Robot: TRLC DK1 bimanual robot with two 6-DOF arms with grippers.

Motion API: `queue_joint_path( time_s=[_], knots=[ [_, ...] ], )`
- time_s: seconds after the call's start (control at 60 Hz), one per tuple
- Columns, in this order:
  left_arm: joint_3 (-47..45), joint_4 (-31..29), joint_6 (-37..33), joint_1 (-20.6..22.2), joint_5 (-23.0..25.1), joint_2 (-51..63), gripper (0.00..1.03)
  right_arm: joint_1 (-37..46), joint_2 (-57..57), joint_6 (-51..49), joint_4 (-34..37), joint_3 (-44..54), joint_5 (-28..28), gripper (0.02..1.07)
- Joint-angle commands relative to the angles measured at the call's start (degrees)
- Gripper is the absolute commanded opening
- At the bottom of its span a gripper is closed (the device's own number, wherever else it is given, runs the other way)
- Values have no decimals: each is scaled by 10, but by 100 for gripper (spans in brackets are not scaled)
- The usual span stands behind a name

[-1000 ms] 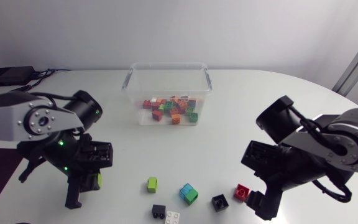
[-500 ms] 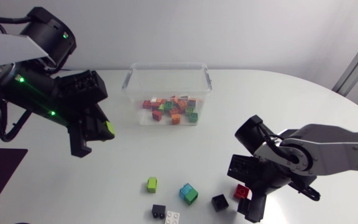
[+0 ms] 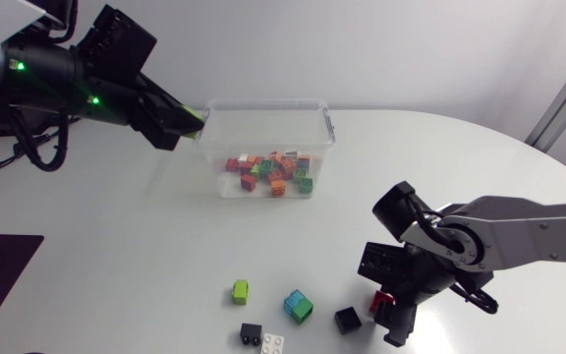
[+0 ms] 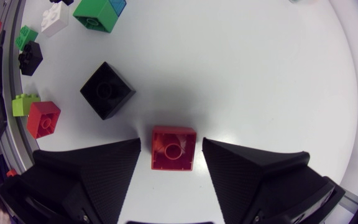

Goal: Place the duplo bricks in the container

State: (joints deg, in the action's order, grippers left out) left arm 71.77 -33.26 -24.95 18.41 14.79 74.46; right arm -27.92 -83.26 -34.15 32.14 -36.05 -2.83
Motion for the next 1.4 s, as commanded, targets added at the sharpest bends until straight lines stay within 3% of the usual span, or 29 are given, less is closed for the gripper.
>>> queue_joint_path(
  time_s=[0.0,0.017,0.233,0.367,0.517,0.65,0.7,0.817,0.917,1.017,1.033,1.2,1.383],
  knots=[
    [16,40,56,-7,6,24,19,8,-7,-5,-9,-9,-4,41],
    [16,42,57,-7,6,24,19,9,-7,-3,-9,-11,-5,37],
    [32,149,141,-9,-5,97,20,23,43,2,28,-33,-5,32],
    [53,199,179,-4,-28,146,21,16,111,18,101,-79,-6,32],
    [102,213,199,2,-55,199,21,2,157,37,164,-140,-7,32],
    [170,191,209,3,-63,249,24,-1,175,54,180,-170,-17,32],
    [198,178,210,4,-66,266,35,-1,179,59,180,-178,-21,32],
    [238,154,207,4,-72,293,49,-1,184,67,174,-194,-33,32],
    [295,109,194,7,-92,337,75,-1,181,78,165,-214,-46,32],
    [308,93,187,7,-97,348,90,-1,173,88,152,-242,-51,32],
    [311,83,181,7,-96,348,97,-1,168,92,145,-250,-52,32],
    [274,42,120,7,-95,296,98,8,130,126,95,-312,-57,32],
    [115,-1,-15,22,-92,186,98,14,66,155,36,-369,-62,32]
  ],
)
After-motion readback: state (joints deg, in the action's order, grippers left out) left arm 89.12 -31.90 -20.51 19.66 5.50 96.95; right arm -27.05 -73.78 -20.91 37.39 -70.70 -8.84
